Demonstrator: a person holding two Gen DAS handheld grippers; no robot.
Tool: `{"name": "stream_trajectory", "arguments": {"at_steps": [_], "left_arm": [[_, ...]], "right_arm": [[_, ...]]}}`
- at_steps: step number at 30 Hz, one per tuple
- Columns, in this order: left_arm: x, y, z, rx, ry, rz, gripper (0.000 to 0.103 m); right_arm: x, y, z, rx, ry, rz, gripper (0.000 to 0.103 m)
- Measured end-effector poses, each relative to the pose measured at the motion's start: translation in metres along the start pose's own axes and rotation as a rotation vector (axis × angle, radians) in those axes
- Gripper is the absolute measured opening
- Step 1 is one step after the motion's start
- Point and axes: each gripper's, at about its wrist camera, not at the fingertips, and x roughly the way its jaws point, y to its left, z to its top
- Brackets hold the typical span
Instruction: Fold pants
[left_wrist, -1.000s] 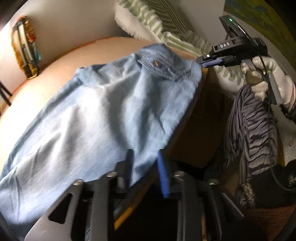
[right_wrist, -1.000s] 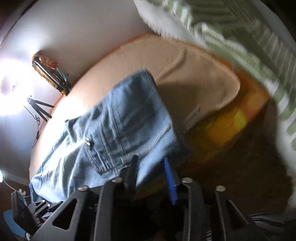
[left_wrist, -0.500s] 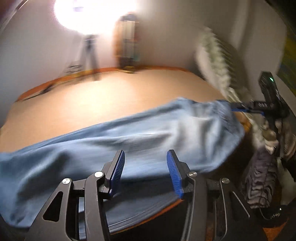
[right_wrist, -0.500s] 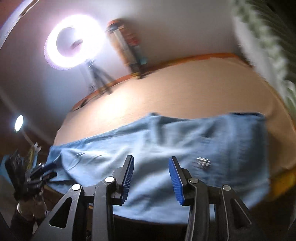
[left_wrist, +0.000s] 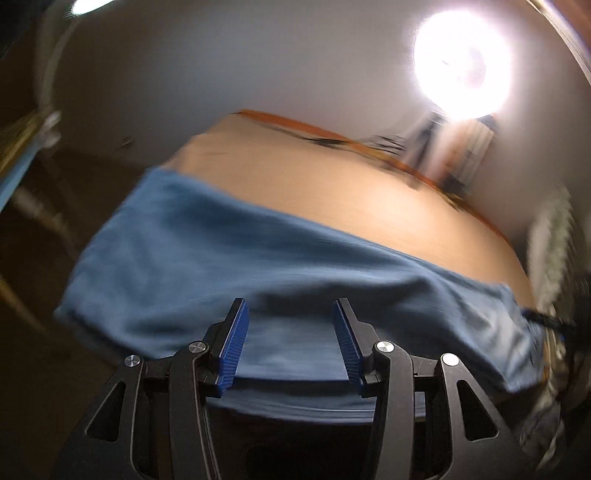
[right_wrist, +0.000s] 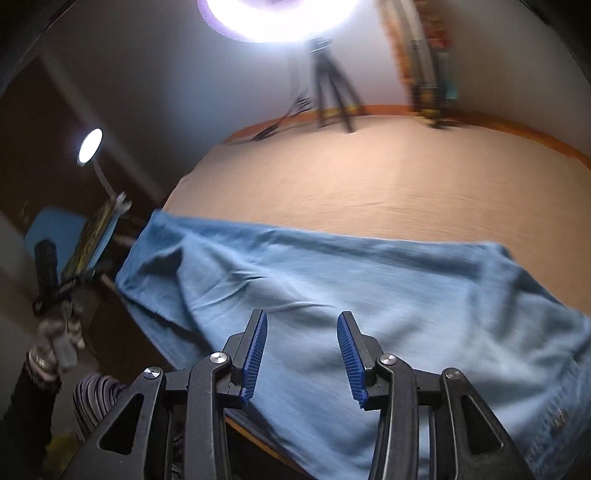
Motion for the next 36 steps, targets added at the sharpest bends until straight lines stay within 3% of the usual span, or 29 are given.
{"name": "stream_trajectory", "arguments": {"at_steps": [9,14,16,18,25,36], "left_arm": [[0.0,0.112,-0.013,-0.307,-0.009,0.08,0.046],[-0.001,0.159,-0.013,-0.47,-0.033,0.071,0.046],[0.0,0.172,-0.013,-0.522,-0.034,0.062,0.054],[0.004,0.183,-0.014,-0.57,-0.03,0.047,0.054],[0.018,0.186,-0.018,-0.595,0.004,0.037,0.054],[0.029,0.186,-0.016,-0.596,-0.018,0.036,0.054]], "right_arm": [[0.066,0.075,0.016,-0.235,0.112,0.082,0.043],[0.09,0.113,0.013,-0.364,0.168,0.118,0.043],[0.099,0.128,0.01,-0.419,0.189,0.127,0.043],[0.108,0.143,0.008,-0.467,0.206,0.131,0.043],[0.137,0.18,-0.003,-0.606,0.254,0.132,0.046],[0.169,0.194,-0.015,-0.707,0.297,0.097,0.049]]}}
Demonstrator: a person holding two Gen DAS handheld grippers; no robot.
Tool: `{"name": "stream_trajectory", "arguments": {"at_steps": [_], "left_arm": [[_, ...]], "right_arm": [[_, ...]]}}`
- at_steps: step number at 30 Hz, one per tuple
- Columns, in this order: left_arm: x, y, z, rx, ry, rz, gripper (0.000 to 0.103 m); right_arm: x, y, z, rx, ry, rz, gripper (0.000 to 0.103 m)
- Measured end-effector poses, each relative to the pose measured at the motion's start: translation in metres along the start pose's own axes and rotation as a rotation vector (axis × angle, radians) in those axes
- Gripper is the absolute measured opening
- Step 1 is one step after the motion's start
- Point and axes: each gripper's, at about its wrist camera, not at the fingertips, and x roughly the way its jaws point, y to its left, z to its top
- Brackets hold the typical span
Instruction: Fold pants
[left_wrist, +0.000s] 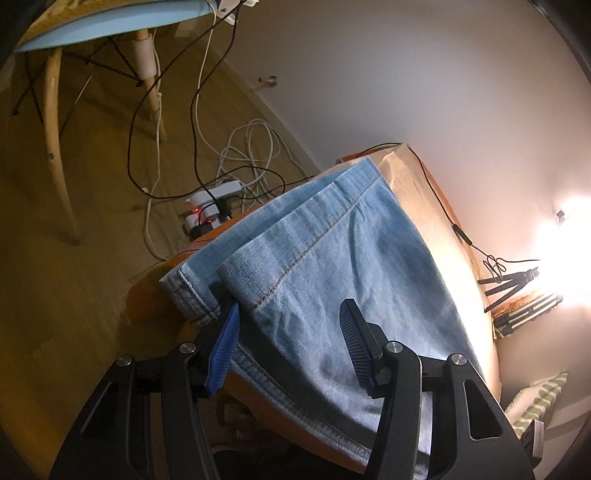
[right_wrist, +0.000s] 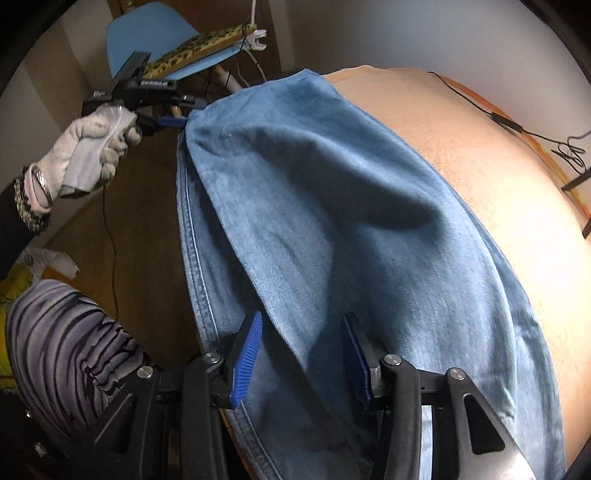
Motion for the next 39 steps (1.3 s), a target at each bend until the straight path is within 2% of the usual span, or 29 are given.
{"name": "stream_trajectory", "arguments": {"at_steps": [6,8,10,13,16,18,20,24,29,31,33,36,39], "left_arm": [[0.002,-0.003,0.0,0.017,-0.038,0.005,0.05],[0.003,-0.002,0.0,0.007,-0.056,0.001,0.039],[0.005,-0.001,0.001,-0.009,-0.068,-0.001,0.021],[0.005,0.0,0.003,-0.01,-0.094,-0.007,0.012],[0.003,-0.004,0.004,0.01,-0.113,-0.012,0.01],[0.001,-0.005,0.005,0.02,-0.121,-0.017,0.01],[-0.001,-0.006,0.005,0.024,-0.128,-0.023,0.01],[-0.011,-0.005,0.009,0.034,-0.147,-0.042,0.009],[-0.03,-0.002,0.01,0.06,-0.196,-0.051,0.007],[-0.028,0.011,0.011,0.047,-0.191,-0.031,0.007],[-0.02,0.024,0.009,-0.003,-0.153,-0.034,0.007],[-0.016,0.036,0.002,-0.026,-0.147,-0.031,0.007],[-0.013,0.039,-0.001,-0.031,-0.146,-0.038,0.007]], "right_arm": [[0.008,0.009,0.004,-0.073,0.004,-0.049,0.051],[0.01,0.011,0.006,-0.091,0.005,-0.062,0.051],[0.012,0.015,0.008,-0.118,0.007,-0.084,0.051],[0.014,0.022,0.011,-0.164,0.01,-0.115,0.048],[0.013,0.027,0.012,-0.183,0.008,-0.11,0.032],[0.012,0.029,0.012,-0.19,0.011,-0.11,0.012],[0.01,0.031,0.014,-0.191,0.011,-0.111,0.005],[-0.001,0.033,0.02,-0.176,-0.016,-0.13,0.001],[-0.023,0.045,0.027,-0.144,-0.073,-0.08,0.0],[-0.018,0.059,0.026,-0.177,-0.058,-0.07,0.0],[-0.005,0.068,0.021,-0.215,-0.03,-0.098,0.0],[0.009,0.07,0.017,-0.166,-0.002,-0.058,0.0],[0.012,0.079,0.013,-0.187,0.007,-0.072,0.0]]}}
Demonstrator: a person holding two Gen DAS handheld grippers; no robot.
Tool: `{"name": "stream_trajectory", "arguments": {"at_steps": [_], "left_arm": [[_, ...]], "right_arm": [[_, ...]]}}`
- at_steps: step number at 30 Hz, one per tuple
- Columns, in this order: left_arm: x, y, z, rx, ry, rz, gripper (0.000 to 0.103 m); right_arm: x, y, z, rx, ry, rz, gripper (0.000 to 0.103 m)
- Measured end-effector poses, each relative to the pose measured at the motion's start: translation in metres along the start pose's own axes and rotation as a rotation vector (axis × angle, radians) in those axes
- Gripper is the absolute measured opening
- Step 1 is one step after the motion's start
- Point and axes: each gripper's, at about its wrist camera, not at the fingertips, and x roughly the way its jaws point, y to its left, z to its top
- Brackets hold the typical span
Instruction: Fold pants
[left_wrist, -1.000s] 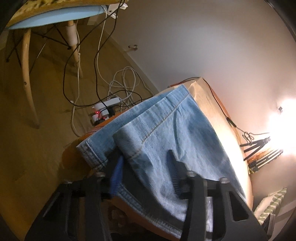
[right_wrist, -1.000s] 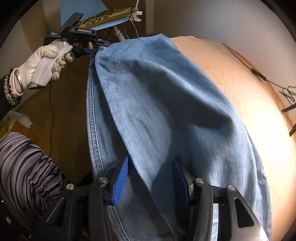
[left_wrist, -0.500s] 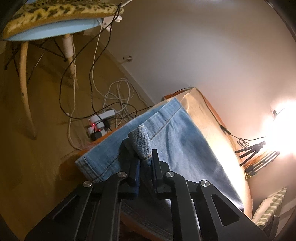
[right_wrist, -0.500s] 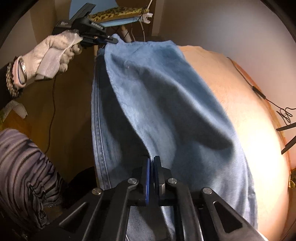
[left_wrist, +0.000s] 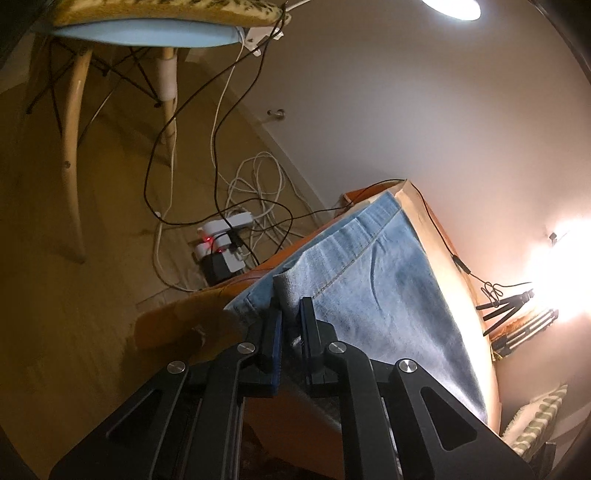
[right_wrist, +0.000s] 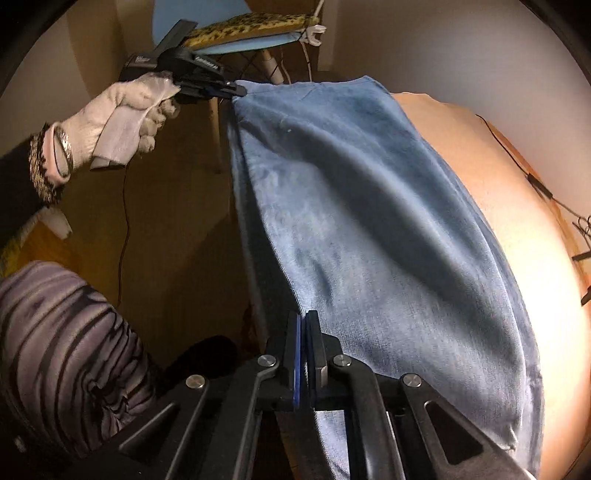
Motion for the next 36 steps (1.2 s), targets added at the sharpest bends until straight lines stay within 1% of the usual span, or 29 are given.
{"name": "stream_trajectory", "arguments": {"at_steps": [3,5,8,12,14,16,18,19,20,21,22,24,26,29,31,33,36], "left_arm": [[-0.006,-0.007,0.002,0.016,-0.015,-0.011,0.007],[-0.014,-0.011,0.004,0.04,-0.036,-0.013,0.007],[-0.023,-0.01,0.006,0.046,-0.057,-0.011,0.007],[-0.021,0.002,0.008,0.018,-0.05,0.011,0.007],[-0.018,0.008,0.006,-0.001,-0.031,0.006,0.007],[-0.013,0.009,0.002,-0.009,0.0,-0.015,0.007],[-0.012,0.008,-0.001,-0.013,0.009,-0.016,0.007],[-0.012,0.007,-0.003,-0.02,0.012,-0.019,0.009],[-0.011,0.007,-0.003,-0.031,0.017,-0.031,0.012],[-0.011,0.006,-0.003,-0.045,0.021,-0.042,0.024],[-0.01,0.004,-0.002,-0.052,0.023,-0.05,0.033],[-0.008,0.0,-0.001,-0.054,0.025,-0.053,0.039],[-0.007,-0.004,0.0,-0.046,0.024,-0.043,0.04],[-0.006,-0.005,0.0,-0.065,0.024,-0.041,0.041],[-0.005,-0.002,0.001,-0.082,0.025,-0.056,0.047],[-0.005,-0.005,0.0,-0.077,0.029,-0.045,0.049],[-0.005,-0.01,0.0,-0.068,0.033,-0.031,0.049]], "right_arm": [[-0.003,0.001,0.002,0.019,0.0,0.013,0.0],[-0.012,-0.007,0.003,0.052,-0.025,0.031,0.0],[-0.022,-0.018,0.003,0.105,-0.059,0.057,0.0],[-0.032,-0.026,0.001,0.169,-0.098,0.09,0.0],[-0.031,-0.027,-0.001,0.202,-0.098,0.12,0.0],[-0.025,-0.015,-0.002,0.157,-0.068,0.092,0.0],[-0.021,-0.004,-0.001,0.098,-0.04,0.057,0.0],[-0.018,0.002,-0.001,0.077,-0.029,0.047,0.0],[-0.016,0.002,-0.001,0.07,-0.024,0.043,0.0],[-0.015,0.002,-0.001,0.068,-0.021,0.042,0.0],[-0.012,0.0,0.001,0.074,-0.02,0.044,0.0],[-0.01,-0.003,0.002,0.091,-0.019,0.049,0.0],[-0.011,-0.006,0.002,0.098,-0.022,0.046,0.0],[-0.018,-0.011,0.0,0.113,-0.04,0.04,0.0],[-0.027,-0.019,0.002,0.136,-0.061,0.031,0.0],[-0.035,-0.029,0.004,0.175,-0.089,0.015,0.0],[-0.046,-0.05,0.007,0.248,-0.12,0.019,0.0]]}}
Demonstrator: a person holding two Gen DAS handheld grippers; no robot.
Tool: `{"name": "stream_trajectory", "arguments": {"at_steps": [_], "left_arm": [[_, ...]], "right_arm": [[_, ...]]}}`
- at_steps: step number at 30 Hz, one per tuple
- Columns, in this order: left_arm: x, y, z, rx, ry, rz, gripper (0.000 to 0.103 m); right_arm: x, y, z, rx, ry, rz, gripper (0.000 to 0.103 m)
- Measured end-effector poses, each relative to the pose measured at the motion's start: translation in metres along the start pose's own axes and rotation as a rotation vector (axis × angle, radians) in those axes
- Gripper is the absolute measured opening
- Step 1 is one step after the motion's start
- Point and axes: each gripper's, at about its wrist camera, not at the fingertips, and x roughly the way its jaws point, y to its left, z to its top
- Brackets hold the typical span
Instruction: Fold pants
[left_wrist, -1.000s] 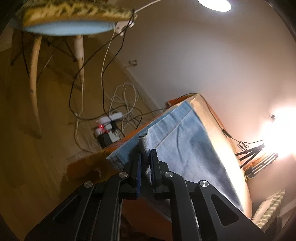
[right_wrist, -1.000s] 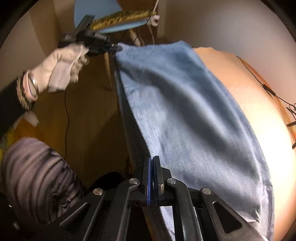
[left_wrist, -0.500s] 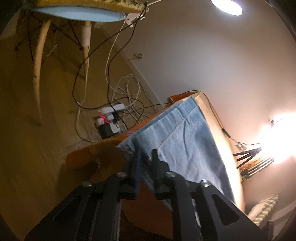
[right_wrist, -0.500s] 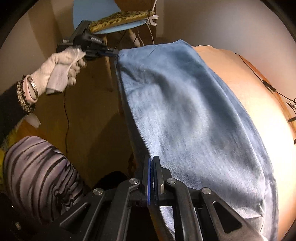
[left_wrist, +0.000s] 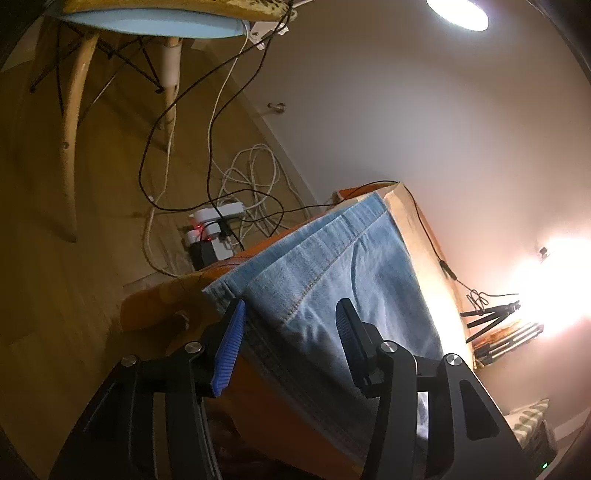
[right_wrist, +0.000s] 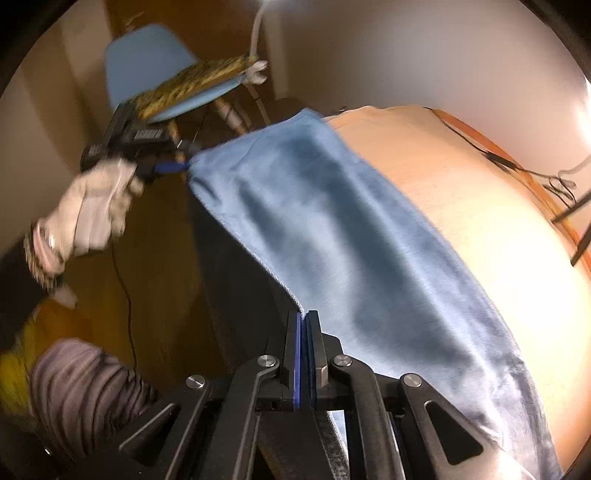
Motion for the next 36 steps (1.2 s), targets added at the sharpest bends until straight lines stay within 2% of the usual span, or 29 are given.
{"name": "stream_trajectory", "arguments": {"at_steps": [10,16,18,21,24,29,32,34,35,36], "left_arm": [[0.005,-0.01,-0.015,-0.057,0.041,-0.04,0.05],[0.015,-0.016,-0.011,-0.11,0.009,-0.049,0.049],[0.019,-0.015,-0.008,-0.127,-0.015,-0.05,0.046],[0.027,-0.012,-0.005,-0.153,-0.03,-0.062,0.012],[0.028,-0.014,-0.002,-0.13,-0.045,-0.077,0.008],[0.004,-0.019,-0.002,-0.059,-0.105,-0.1,0.006],[0.007,-0.001,-0.005,-0.068,-0.093,-0.056,0.006],[0.019,0.011,-0.009,-0.102,-0.05,-0.054,0.006],[0.019,0.013,-0.01,-0.093,-0.059,-0.068,0.006],[0.019,0.009,-0.009,-0.056,-0.055,-0.051,0.009]], "right_arm": [[0.001,-0.003,0.001,-0.003,-0.008,0.003,0.0],[-0.002,-0.003,-0.002,-0.007,-0.018,0.027,0.0],[-0.005,-0.001,-0.003,-0.012,-0.023,0.028,0.0],[-0.006,0.001,-0.006,-0.02,-0.025,0.025,0.0],[-0.006,0.003,-0.007,-0.03,-0.019,0.016,0.0],[-0.016,0.022,-0.013,-0.069,-0.035,0.027,0.0],[-0.003,0.041,-0.023,-0.114,0.002,0.052,0.0],[0.014,0.048,-0.029,-0.141,0.037,0.029,0.0],[0.022,0.049,-0.031,-0.136,0.052,0.029,0.0],[0.027,0.048,-0.032,-0.13,0.061,0.029,0.0]]}}
